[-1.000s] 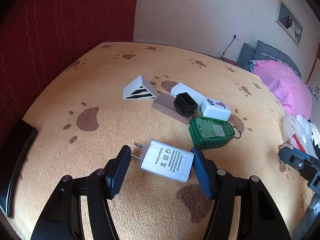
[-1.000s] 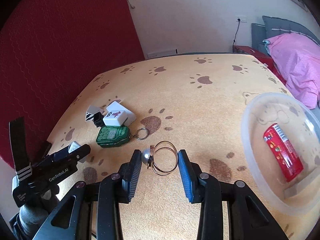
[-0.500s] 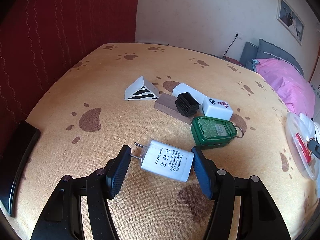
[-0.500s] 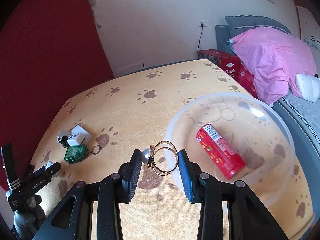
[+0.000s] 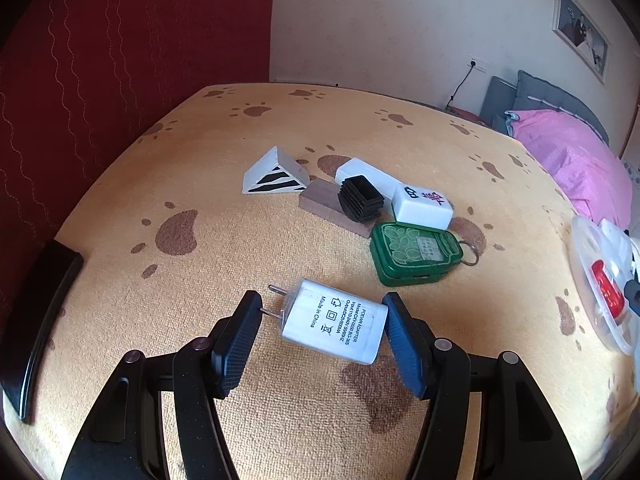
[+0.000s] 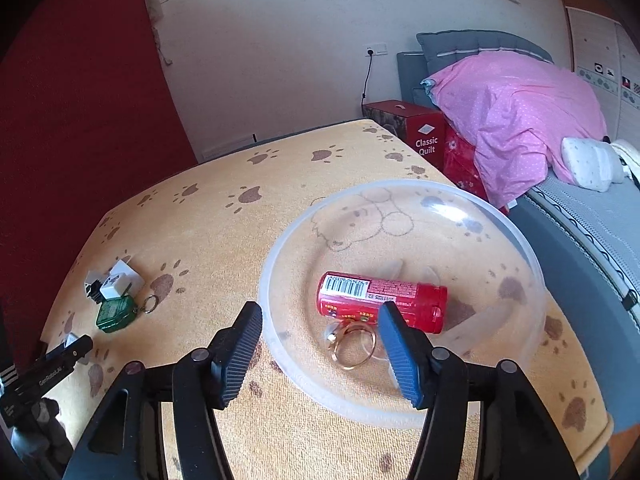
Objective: Organize rigid objects
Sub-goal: 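Lower the gold rings into the clear bowl and open the right gripper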
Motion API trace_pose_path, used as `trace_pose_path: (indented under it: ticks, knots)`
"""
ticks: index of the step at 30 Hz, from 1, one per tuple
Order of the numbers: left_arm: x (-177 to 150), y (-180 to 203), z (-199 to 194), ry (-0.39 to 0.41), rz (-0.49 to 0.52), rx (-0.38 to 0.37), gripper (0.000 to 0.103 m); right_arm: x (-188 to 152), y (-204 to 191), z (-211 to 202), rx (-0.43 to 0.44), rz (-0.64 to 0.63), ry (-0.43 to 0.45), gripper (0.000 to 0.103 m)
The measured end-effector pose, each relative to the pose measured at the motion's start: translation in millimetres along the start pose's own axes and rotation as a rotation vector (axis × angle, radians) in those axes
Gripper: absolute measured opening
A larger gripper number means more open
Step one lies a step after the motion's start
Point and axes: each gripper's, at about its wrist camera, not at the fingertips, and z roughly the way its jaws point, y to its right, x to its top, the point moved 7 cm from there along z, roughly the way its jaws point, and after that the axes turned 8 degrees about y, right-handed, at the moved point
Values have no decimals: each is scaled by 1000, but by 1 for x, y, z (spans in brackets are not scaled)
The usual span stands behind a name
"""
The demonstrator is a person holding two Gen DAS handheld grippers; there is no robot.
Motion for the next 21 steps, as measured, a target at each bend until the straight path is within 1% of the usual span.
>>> trace_pose_path:
  ticks: [10,15,21]
  knots:
    - [10,43,-15,29,82,-58,63,0,30,-7,-33,39,16,65]
    - [12,75,-20,28,121,-114,63,-2,44,-9,-47,62,19,69]
    - [12,120,-25,25,193,-182,63,-4,55,-10,-57,62,30,70]
